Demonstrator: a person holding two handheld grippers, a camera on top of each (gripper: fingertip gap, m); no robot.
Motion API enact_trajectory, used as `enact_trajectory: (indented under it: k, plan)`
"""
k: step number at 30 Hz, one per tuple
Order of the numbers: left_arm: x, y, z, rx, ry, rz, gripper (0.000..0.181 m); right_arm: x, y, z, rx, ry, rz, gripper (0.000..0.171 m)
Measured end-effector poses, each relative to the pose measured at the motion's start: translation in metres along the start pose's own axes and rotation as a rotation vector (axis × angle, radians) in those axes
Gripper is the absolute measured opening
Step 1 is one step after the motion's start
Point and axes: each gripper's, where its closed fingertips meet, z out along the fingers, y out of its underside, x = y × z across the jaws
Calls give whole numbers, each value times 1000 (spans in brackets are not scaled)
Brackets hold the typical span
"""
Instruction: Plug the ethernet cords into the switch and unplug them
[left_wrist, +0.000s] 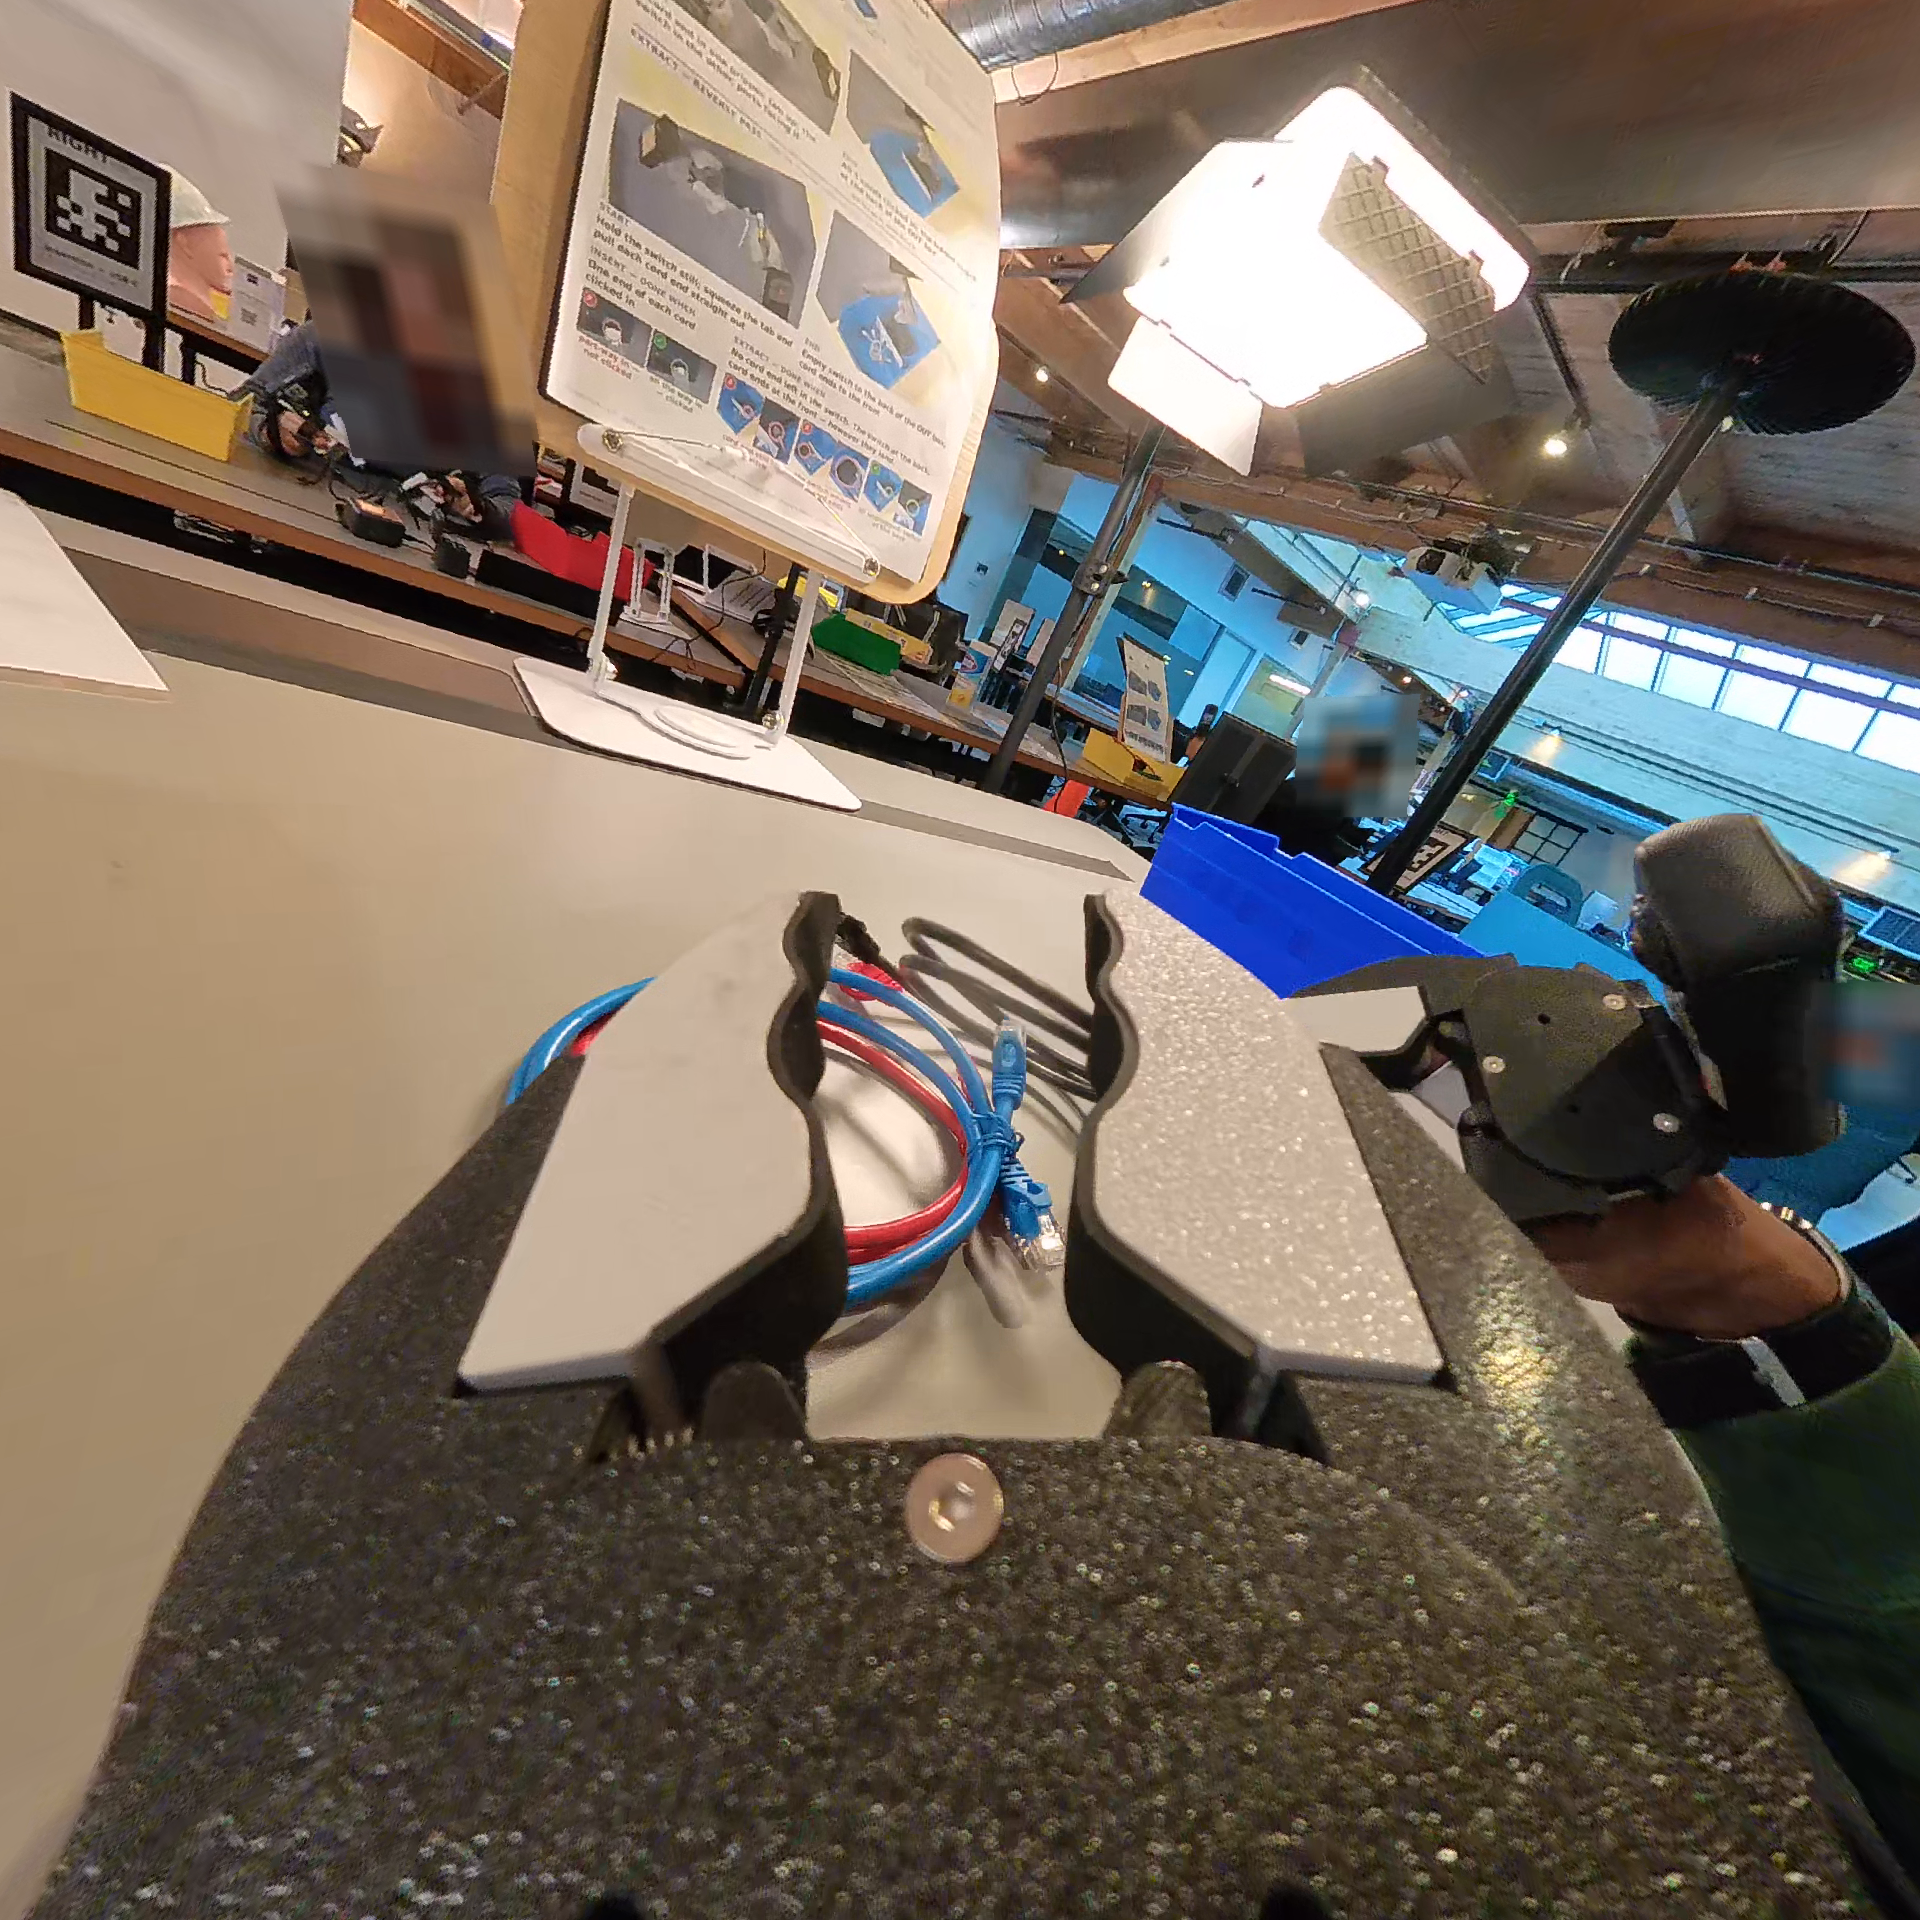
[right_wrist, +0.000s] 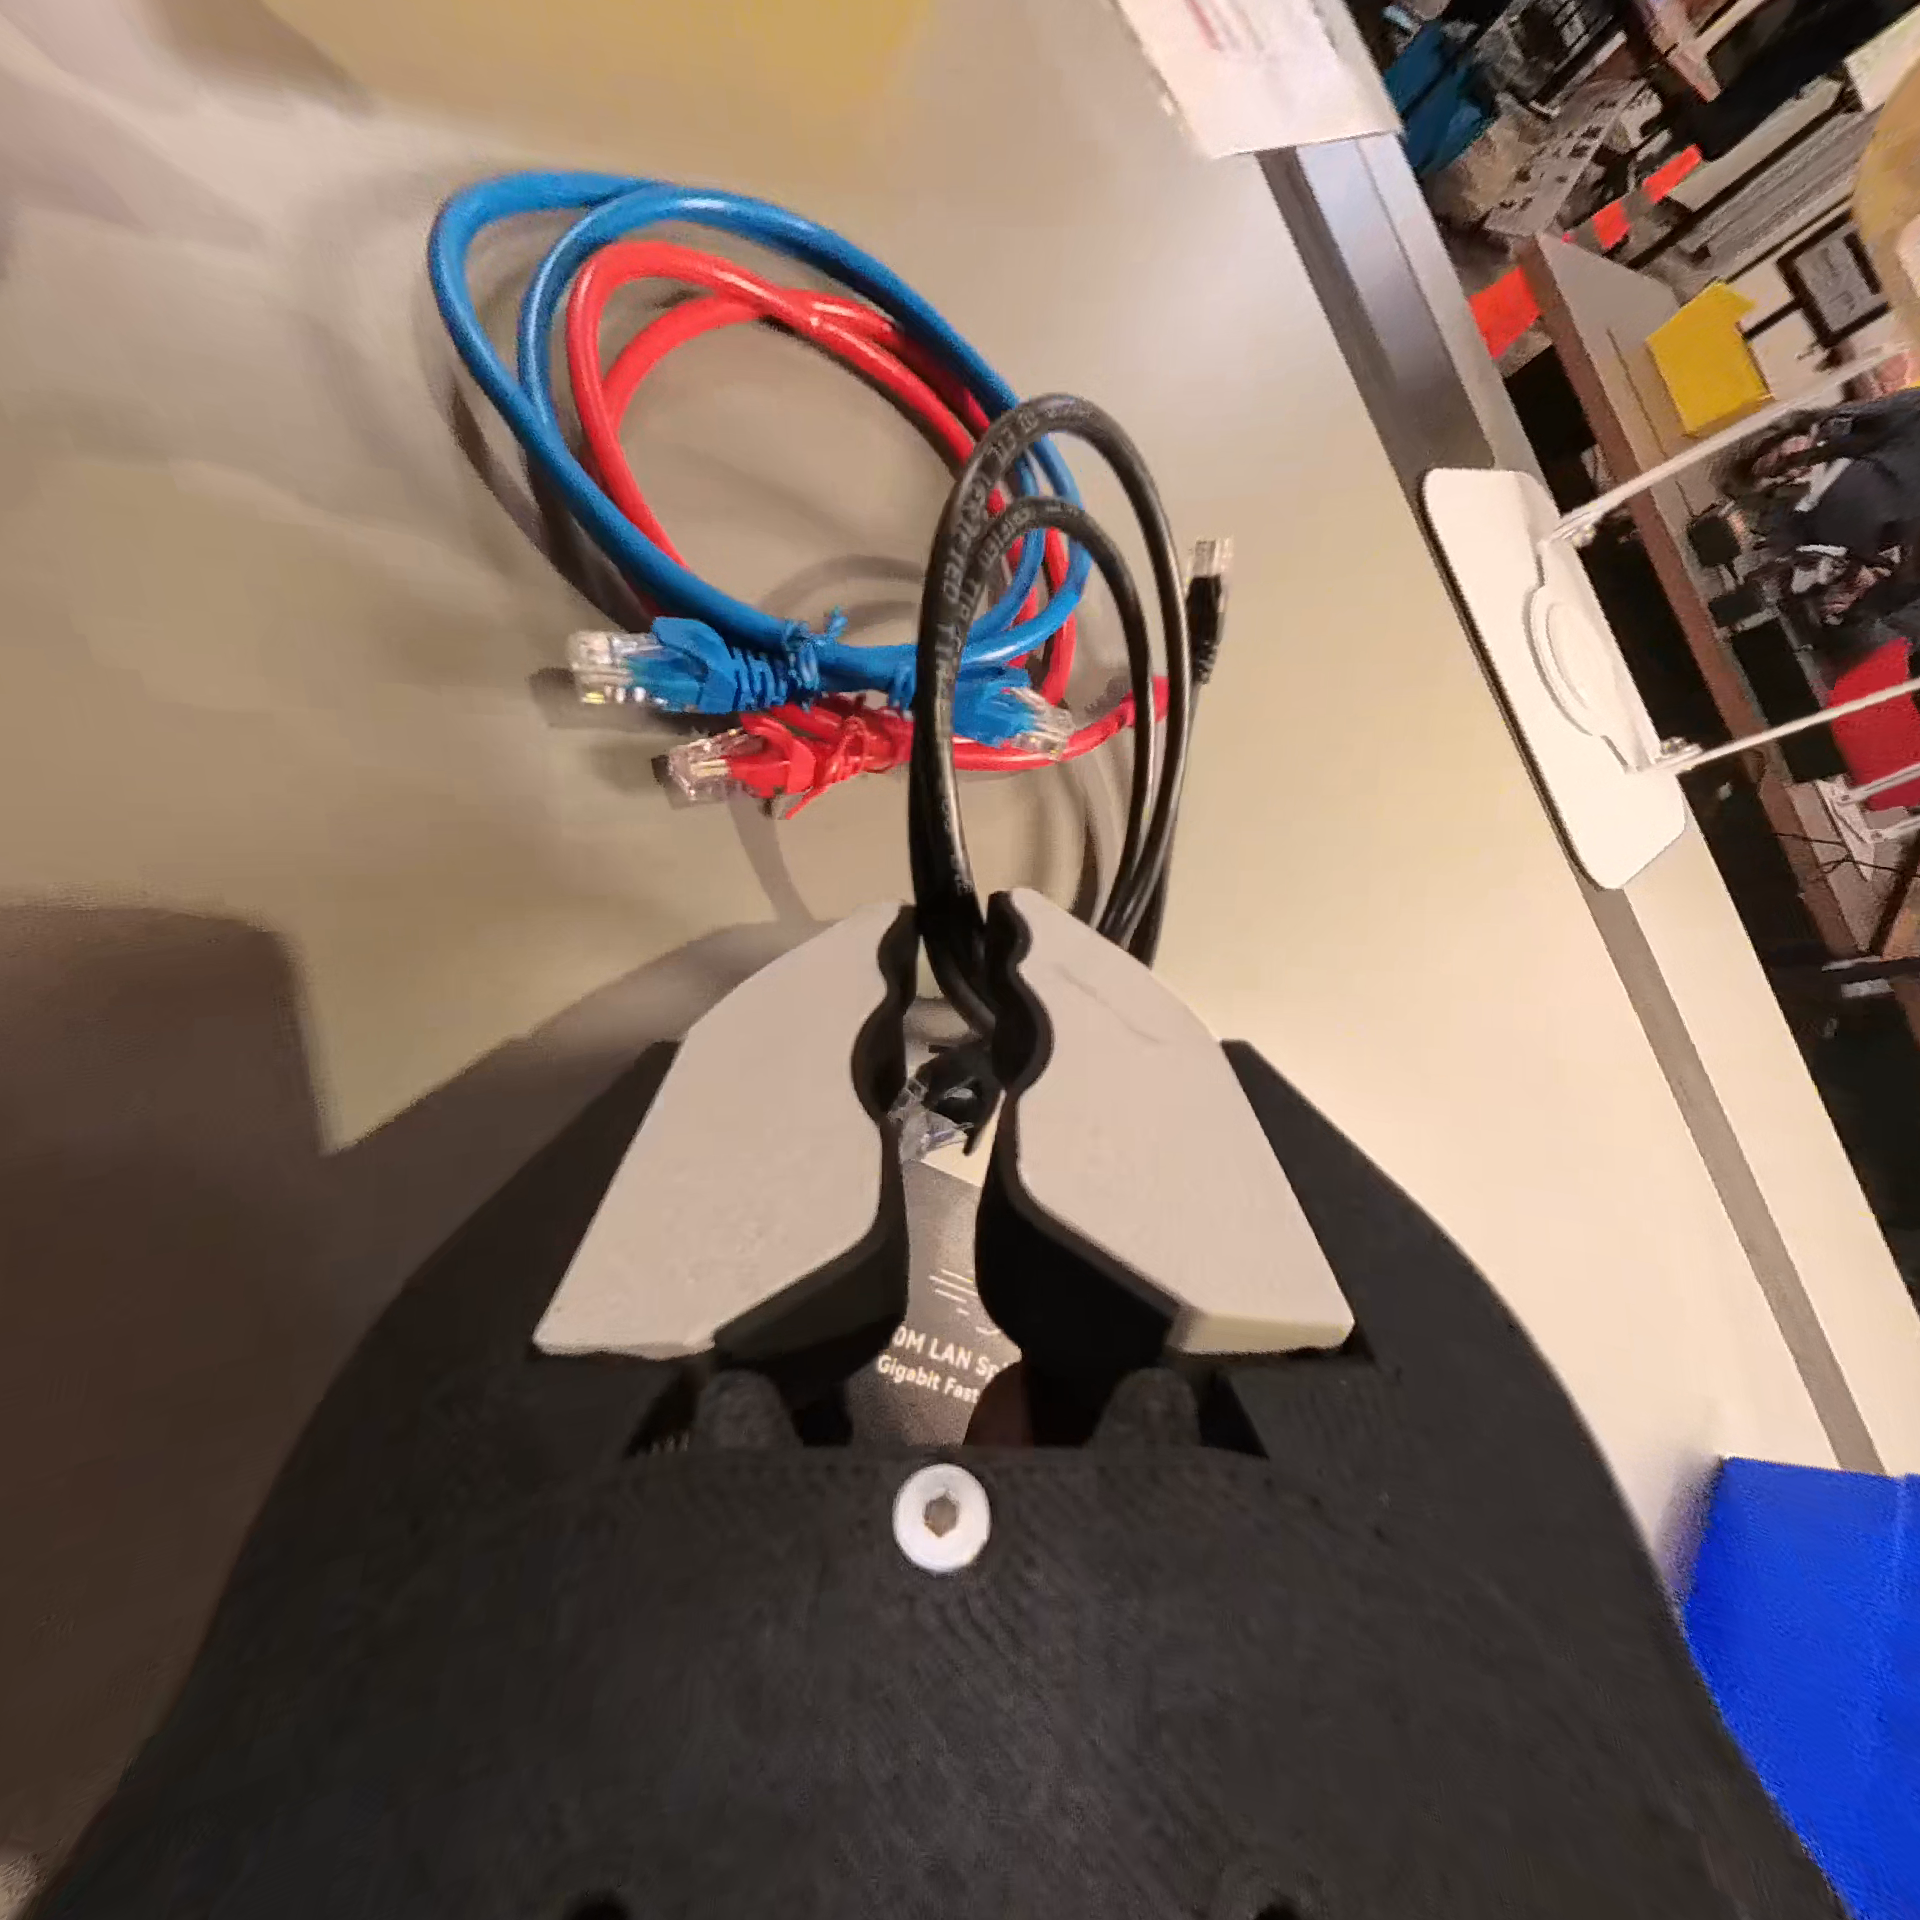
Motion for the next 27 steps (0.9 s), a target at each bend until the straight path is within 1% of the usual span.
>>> enact_trajectory:
  k: [6, 9, 12, 15, 18, 22, 24, 27]
  plan:
    - [0, 3, 3, -23, 1, 2, 48, 19, -1, -9, 71, 81, 48, 12]
    - [5, 7, 5, -49, 22, 7, 48, 32, -7, -18, 146, 122, 83, 11]
    - [15, 11, 6, -70, 71, 10, 47, 38, -14, -30, 245, 120, 137, 11]
    - [37, 18, 7, -87, 160, 17, 43, 34, -19, -43, 359, 58, 210, 11]
    - [67, 30, 12, -113, 269, 3, 41, 25, -23, -57, 485, -42, 324, 11]
    - [107, 53, 21, -199, 413, -77, 41, 15, -33, -76, 605, -176, 411, 11]
    - [119, 61, 25, -230, 444, -77, 41, 10, -38, -83, 653, -239, 455, 11]
    - [124, 67, 28, -258, 443, -47, 41, 4, -44, -90, 702, -316, 488, 11]
